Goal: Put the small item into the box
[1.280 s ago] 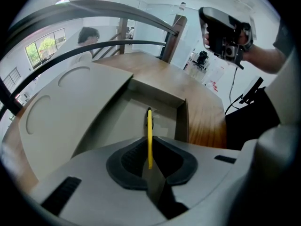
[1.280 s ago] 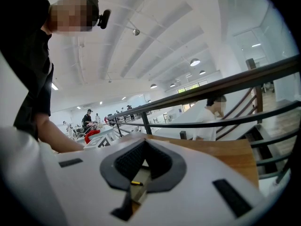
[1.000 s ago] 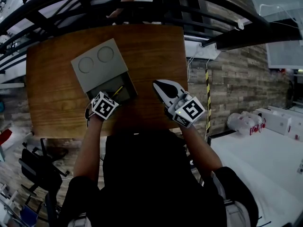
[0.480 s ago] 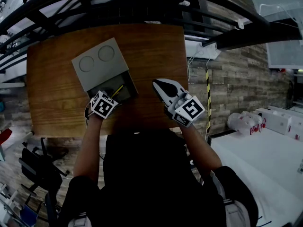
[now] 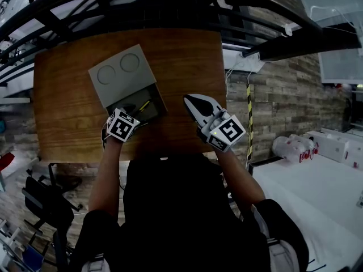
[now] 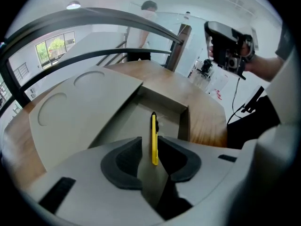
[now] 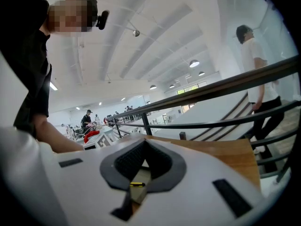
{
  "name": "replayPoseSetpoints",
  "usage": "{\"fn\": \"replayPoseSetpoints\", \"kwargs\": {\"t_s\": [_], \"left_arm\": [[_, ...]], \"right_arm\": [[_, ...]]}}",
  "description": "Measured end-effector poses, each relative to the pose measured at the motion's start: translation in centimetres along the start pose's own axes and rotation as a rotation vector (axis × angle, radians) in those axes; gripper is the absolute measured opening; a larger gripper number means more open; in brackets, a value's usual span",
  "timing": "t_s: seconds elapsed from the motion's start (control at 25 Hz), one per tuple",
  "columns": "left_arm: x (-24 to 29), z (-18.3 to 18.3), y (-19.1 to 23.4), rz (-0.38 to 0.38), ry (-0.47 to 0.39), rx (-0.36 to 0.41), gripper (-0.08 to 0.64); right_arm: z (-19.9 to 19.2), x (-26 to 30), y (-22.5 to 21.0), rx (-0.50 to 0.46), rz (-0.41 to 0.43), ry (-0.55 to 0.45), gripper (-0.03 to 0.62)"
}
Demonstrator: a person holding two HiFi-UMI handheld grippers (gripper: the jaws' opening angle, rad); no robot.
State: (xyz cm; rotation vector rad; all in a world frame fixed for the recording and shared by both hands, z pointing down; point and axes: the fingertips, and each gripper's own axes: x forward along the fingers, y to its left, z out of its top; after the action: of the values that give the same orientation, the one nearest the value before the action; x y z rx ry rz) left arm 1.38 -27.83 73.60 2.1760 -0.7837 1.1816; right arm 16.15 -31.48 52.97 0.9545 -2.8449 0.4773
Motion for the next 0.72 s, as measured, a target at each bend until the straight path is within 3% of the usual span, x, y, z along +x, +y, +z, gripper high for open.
{"fn": "replayPoseSetpoints", "kwargs": {"t_s": [0.2, 0.48, 0.72], "left_arm": [[-2.2, 1.4, 0.2, -0.032, -0.124, -0.084, 0.066], [-5.9, 2.7, 0.1, -0.088, -0.258, -0.108, 0.04], [-8.7, 7.0, -0.6, -0.171, -0.388, -0.088, 0.028]], "right_arm": [[0.4, 0.5, 0.5, -0.003, 0.003, -0.016, 0.011], [2.2, 2.0, 2.7, -0.032, 0.015, -0.051, 0.011], [3.9, 3.3, 3.2, -0.063, 0.021, -0.084, 0.011]]}}
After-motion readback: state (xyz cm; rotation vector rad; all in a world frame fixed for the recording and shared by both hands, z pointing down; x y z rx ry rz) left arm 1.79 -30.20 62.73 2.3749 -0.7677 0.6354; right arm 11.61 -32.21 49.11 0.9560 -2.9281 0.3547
